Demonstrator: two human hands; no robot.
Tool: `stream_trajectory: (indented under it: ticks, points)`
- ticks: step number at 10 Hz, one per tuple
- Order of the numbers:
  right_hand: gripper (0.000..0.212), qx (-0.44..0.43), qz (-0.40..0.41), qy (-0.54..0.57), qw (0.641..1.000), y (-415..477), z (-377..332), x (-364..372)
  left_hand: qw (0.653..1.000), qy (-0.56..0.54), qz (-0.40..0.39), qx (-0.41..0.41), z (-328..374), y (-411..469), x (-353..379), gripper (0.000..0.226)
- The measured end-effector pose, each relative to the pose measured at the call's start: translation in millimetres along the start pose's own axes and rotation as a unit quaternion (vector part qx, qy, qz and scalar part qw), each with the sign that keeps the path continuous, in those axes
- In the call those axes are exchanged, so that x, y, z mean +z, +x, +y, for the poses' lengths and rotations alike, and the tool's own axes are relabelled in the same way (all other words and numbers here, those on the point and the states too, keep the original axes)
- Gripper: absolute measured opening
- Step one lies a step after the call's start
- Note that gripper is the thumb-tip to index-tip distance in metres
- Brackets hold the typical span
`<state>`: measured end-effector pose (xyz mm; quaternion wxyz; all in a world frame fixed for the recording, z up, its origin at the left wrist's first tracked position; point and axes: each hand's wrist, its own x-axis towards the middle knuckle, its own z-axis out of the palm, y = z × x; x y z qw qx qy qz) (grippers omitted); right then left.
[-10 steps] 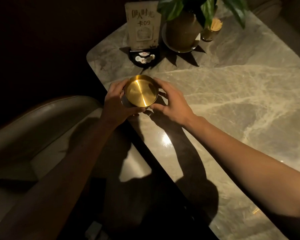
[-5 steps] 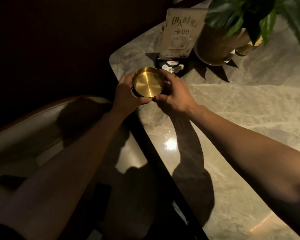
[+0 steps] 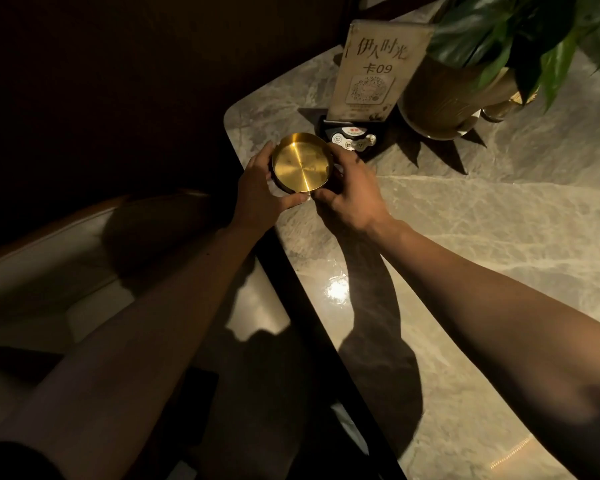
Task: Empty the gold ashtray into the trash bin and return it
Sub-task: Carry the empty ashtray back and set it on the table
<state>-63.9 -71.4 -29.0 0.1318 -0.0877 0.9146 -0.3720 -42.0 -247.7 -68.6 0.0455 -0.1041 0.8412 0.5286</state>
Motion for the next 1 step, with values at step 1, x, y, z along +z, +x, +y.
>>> stream_trajectory:
  ticks: [1]
  points:
    - [0.073, -0.002, 0.010, 0.010, 1.000, -4.5, -1.3, -2.9, 1.000, 0.004, 0.007, 0.013, 5.2, -5.2, -0.4, 0.116]
